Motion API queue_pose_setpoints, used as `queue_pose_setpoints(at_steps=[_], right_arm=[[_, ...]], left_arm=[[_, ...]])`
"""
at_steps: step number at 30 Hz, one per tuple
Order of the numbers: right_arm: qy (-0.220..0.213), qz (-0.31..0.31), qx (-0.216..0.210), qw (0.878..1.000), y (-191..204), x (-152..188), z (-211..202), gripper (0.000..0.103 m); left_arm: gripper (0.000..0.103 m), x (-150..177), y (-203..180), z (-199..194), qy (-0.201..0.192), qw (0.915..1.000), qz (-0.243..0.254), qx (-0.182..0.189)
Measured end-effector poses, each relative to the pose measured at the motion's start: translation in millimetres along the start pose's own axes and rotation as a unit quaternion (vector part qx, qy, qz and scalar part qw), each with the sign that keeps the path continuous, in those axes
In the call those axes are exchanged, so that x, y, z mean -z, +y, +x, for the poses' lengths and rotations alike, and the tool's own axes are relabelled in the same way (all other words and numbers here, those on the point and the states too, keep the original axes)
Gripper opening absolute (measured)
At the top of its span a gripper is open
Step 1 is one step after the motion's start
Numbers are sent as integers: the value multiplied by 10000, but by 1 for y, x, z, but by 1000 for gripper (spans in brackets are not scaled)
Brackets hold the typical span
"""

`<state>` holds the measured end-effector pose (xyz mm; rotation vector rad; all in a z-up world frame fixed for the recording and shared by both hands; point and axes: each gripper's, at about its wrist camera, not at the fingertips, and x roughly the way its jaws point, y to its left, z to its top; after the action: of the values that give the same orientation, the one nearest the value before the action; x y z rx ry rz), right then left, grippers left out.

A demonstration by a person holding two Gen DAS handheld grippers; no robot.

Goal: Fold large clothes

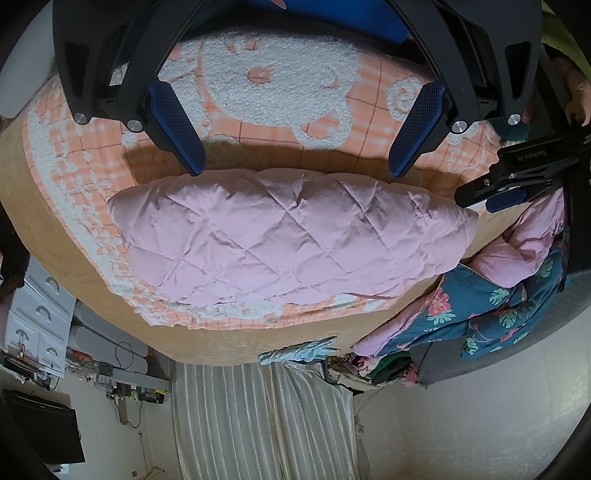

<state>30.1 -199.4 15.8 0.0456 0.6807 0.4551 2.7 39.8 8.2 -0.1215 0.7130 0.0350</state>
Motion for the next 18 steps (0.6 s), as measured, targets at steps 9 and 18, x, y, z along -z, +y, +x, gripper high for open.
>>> queue_pose_setpoints(at_steps=[9, 18], right_arm=[[-7, -34, 7, 10000, 2, 0, 0, 99], [13, -50, 11, 10000, 3, 0, 0, 99]], left_arm=[[94, -1, 0, 0, 16, 10000, 9, 1], [94, 0, 2, 1, 60, 10000, 43, -26]])
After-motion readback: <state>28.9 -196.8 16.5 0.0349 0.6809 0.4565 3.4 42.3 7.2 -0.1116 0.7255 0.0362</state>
